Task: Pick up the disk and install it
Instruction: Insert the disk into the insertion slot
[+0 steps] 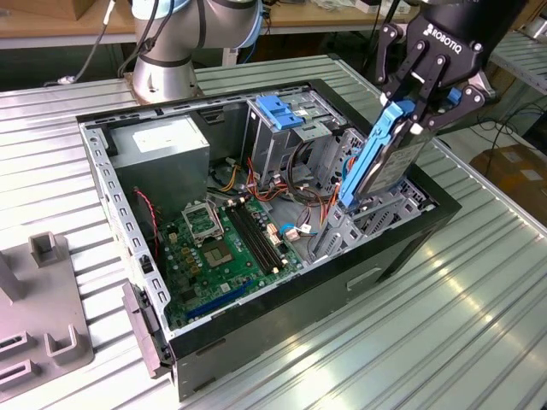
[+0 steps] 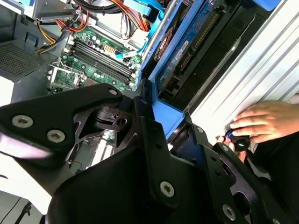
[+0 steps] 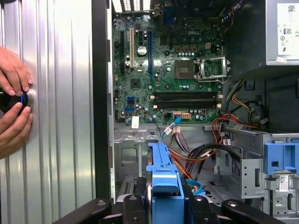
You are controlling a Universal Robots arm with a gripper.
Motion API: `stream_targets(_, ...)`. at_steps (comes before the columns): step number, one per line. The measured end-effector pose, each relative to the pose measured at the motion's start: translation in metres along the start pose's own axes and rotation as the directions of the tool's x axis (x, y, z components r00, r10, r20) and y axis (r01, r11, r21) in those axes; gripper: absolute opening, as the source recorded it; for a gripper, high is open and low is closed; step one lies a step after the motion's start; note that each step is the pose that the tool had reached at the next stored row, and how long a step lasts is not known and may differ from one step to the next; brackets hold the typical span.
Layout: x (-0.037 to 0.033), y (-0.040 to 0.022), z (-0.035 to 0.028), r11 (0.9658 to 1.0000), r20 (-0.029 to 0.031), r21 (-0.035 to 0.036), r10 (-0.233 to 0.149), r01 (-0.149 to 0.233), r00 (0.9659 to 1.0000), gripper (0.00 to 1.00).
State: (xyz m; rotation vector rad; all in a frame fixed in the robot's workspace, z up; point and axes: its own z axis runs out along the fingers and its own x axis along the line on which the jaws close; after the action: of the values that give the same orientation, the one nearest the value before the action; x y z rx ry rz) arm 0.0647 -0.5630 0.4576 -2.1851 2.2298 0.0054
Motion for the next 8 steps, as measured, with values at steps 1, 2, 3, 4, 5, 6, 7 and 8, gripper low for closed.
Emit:
stream_targets(1, 0.0004, -0.0001, 0.0012, 1.0000, -0.0001, 0.0000, 0.000, 0.000, 1.0000, 0.37)
stream_targets(2, 0.0007, -0.0001, 0.0023, 1.0000, 0.0000, 0.0000, 0.000, 0.000, 1.0000, 0.37)
stream_targets(3, 0.0009, -0.0002, 0.0033, 1.0000, 0.0001, 0.0000, 0.000, 0.000, 1.0000, 0.37)
stream_targets(4, 0.0011, -0.0002, 0.0040, 1.0000, -0.0001, 0.0000, 0.000, 0.000, 1.0000, 0.37)
stream_targets(5, 0.0014, -0.0003, 0.0052, 1.0000, 0.0000, 0.0000, 0.000, 0.000, 1.0000, 0.37)
stream_targets(6, 0.0015, -0.0003, 0.0060, 1.0000, -0.0001, 0.0000, 0.000, 0.000, 1.0000, 0.37)
stream_targets(7, 0.0017, -0.0004, 0.0071, 1.0000, -0.0001, 0.0000, 0.000, 0.000, 1.0000, 0.37)
stream_targets(8, 0.0020, -0.0005, 0.0086, 1.0000, 0.0000, 0.0000, 0.000, 0.000, 1.0000, 0.37)
